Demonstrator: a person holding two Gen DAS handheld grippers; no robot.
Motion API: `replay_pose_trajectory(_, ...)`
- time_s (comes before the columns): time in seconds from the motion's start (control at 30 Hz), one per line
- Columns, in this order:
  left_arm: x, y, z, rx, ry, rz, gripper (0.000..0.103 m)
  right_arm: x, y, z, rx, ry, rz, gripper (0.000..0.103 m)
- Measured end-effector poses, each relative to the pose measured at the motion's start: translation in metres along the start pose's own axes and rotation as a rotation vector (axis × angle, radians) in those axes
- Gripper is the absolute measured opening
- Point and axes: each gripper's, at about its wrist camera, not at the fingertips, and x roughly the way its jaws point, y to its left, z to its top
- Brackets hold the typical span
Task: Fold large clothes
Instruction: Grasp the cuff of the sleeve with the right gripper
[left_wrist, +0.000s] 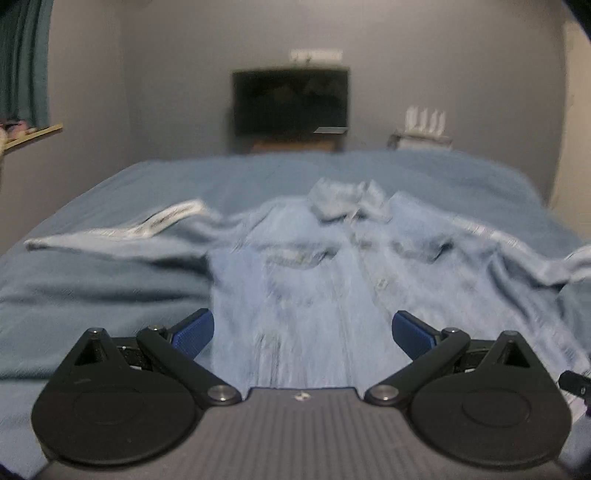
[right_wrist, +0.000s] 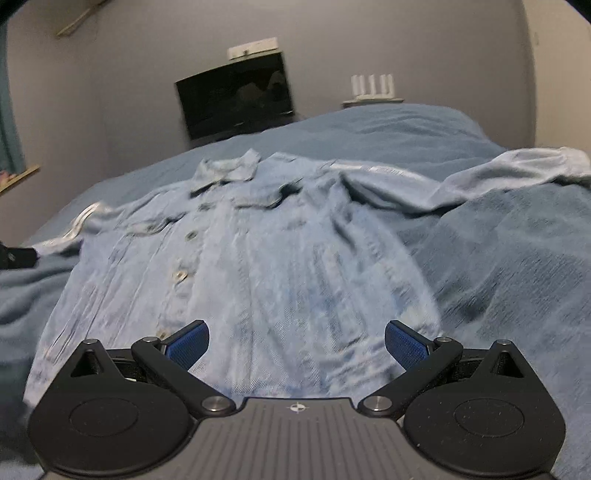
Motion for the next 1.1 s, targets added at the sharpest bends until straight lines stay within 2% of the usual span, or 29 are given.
replay_pose_trajectory(0.07, 0.011, 0.004, -0.002, 0.025, -0.005, -0.013, 0.103, 0.001, -0.006, 0.010, 0.013, -0.026, -0.043, 0.103)
replay_pose_trajectory(0.13, 0.023, 0.008, -0.005, 0.054, 0.019, 0.017, 0.103, 0.003, -0.015, 0.023, 0.030, -0.048, -0.072, 0.103)
replay_pose_trajectory(0.27, 0.047, 0.007, -0.038, 0.119, 0.101, 0.019, 0.103, 0.008, -0.045, 0.055, 0.079, -0.063, -0.098, 0.103)
replay_pose_trajectory(0.37, 0.058, 0.003, -0.055, 0.170, 0.152, 0.002, 0.103, 0.017, -0.079, 0.079, 0.144, -0.049, -0.134, 0.103)
replay_pose_trajectory(0.5, 0.059, -0.004, -0.062, 0.229, 0.145, -0.023, 0.103, 0.033, -0.133, 0.101, 0.281, -0.029, -0.170, 0.101)
replay_pose_trajectory(0.63, 0.061, -0.003, -0.061, 0.167, 0.145, -0.077, 0.103, 0.051, -0.175, 0.119, 0.339, 0.000, -0.213, 0.083)
replay_pose_trajectory(0.67, 0.064, 0.000, -0.061, 0.130, 0.162, -0.094, 0.103, 0.055, -0.182, 0.122, 0.356, -0.005, -0.220, 0.081)
replay_pose_trajectory(0.77, 0.073, 0.004, -0.061, 0.069, 0.207, -0.114, 0.103, 0.065, -0.206, 0.126, 0.438, -0.046, -0.223, 0.065)
replay_pose_trajectory(0.93, 0.077, 0.004, -0.063, 0.087, 0.215, -0.086, 0.103, 0.084, -0.244, 0.130, 0.543, -0.089, -0.236, 0.032)
replay_pose_trajectory(1.1, 0.080, 0.003, -0.063, 0.073, 0.229, -0.091, 0.103, 0.085, -0.279, 0.123, 0.651, -0.154, -0.296, 0.027)
